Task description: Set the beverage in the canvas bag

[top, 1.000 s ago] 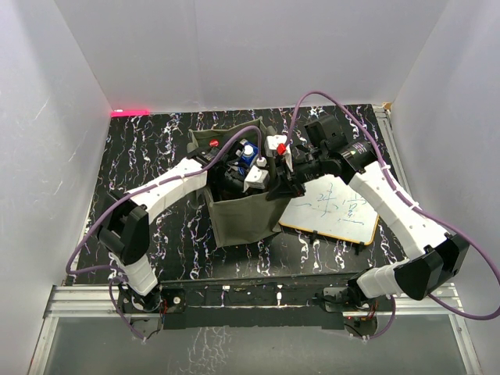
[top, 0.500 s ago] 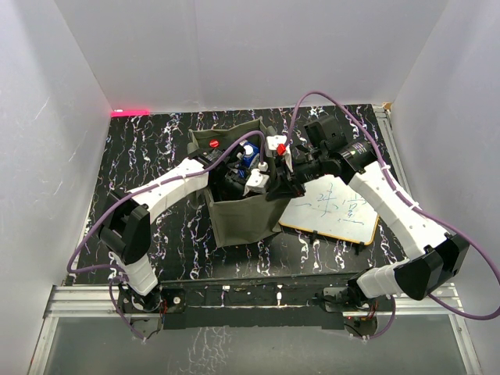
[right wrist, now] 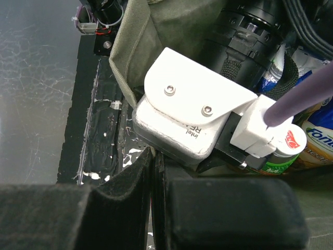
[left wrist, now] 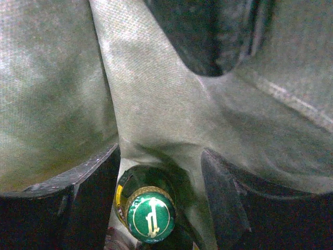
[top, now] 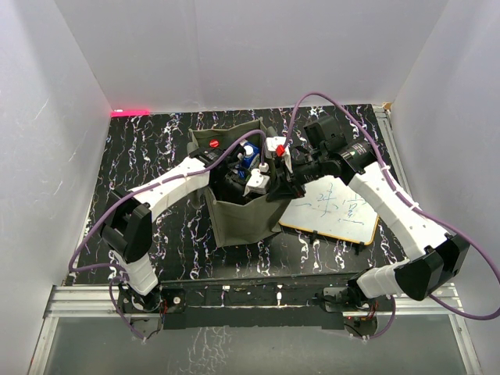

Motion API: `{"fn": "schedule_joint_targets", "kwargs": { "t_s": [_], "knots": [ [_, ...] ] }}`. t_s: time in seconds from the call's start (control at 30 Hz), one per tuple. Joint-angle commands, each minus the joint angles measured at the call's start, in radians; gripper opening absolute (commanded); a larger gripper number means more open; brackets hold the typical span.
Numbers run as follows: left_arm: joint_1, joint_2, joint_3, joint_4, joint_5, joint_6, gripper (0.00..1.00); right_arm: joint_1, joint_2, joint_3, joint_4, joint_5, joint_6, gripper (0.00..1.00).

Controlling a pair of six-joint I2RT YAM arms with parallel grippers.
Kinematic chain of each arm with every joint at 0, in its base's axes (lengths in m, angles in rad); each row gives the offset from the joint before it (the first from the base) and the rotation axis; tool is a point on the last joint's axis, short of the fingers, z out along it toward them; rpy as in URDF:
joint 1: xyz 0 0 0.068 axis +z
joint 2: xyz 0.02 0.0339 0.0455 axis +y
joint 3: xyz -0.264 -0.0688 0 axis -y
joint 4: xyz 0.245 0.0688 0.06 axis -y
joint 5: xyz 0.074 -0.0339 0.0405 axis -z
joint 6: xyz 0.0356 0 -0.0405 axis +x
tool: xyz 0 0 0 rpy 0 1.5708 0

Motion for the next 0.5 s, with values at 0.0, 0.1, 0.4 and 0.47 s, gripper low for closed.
{"fn": "schedule_joint_targets", "kwargs": {
  "t_s": [0.0, 0.1, 0.4, 0.47],
  "knots": [
    [-0.027, -0.002, 0.03, -0.088, 0.076, 0.028, 0.65, 0.003, -0.053, -0.001, 0.04, -0.015, 0.009, 0.08],
    [-0.027, -0.004, 0.045, -0.103, 0.071, 0.039, 0.69, 0.002, -0.053, -0.001, 0.04, -0.012, 0.009, 0.08],
    [-0.027, -0.025, 0.117, -0.18, 0.041, 0.093, 0.82, 0.003, -0.053, -0.005, 0.04, -0.008, 0.006, 0.08],
    [-0.027, -0.035, 0.136, -0.204, 0.027, 0.111, 0.83, 0.003, -0.052, -0.004, 0.036, -0.008, 0.003, 0.08]
  ]
}}
